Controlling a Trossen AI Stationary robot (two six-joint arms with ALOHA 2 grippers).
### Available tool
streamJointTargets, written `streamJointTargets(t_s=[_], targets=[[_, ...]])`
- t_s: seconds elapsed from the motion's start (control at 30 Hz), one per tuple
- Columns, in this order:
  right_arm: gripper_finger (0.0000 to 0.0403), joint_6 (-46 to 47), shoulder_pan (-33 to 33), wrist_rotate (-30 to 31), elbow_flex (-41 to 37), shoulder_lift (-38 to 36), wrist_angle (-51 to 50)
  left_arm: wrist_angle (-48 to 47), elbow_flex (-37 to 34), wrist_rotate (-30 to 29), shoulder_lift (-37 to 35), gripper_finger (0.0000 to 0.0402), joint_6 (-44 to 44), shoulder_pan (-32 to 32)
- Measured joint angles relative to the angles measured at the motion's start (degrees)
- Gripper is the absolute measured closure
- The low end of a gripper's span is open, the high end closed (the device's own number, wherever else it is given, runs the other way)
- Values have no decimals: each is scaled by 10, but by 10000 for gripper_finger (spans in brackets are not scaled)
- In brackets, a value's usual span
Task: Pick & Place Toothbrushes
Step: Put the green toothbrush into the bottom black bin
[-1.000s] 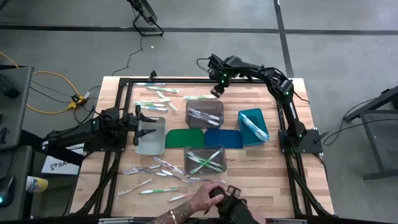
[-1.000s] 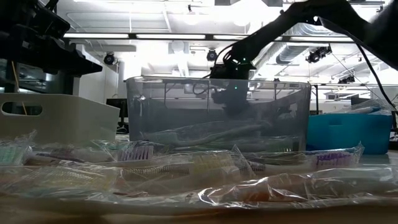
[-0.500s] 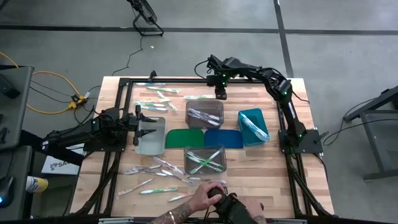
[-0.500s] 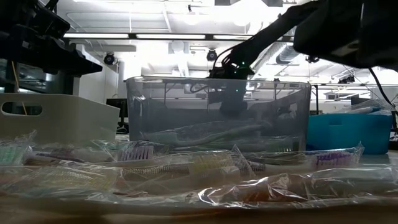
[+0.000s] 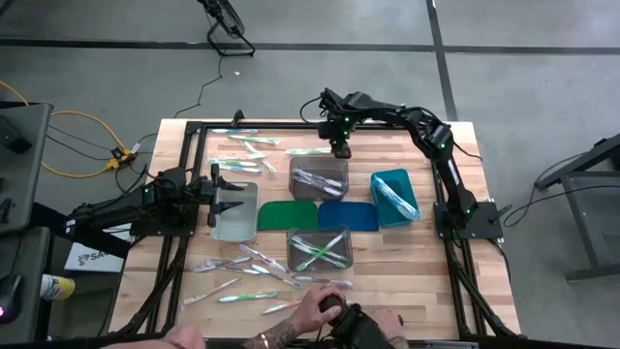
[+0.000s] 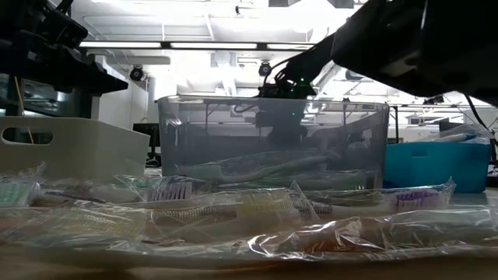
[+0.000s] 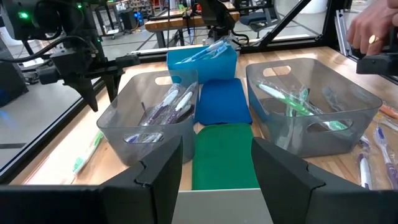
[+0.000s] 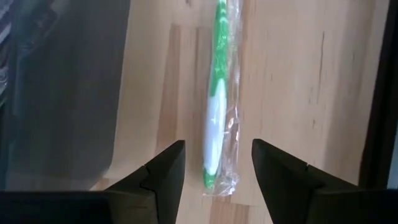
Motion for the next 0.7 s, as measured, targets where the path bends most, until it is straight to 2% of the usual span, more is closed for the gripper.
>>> streamJointTargets(t_s=[0.17,0.33,0.53,0.7], targets=[[224,-2,2,3,-16,0,24,0,0,0,0,215,0,0],[224,-13,4,66,-29,1,36,0,0,0,0,215,0,0],[224,-11,3,74,-29,1,44,0,0,0,0,215,0,0],[224,35,-3,135,-28,-1,58,0,0,0,0,215,0,0]])
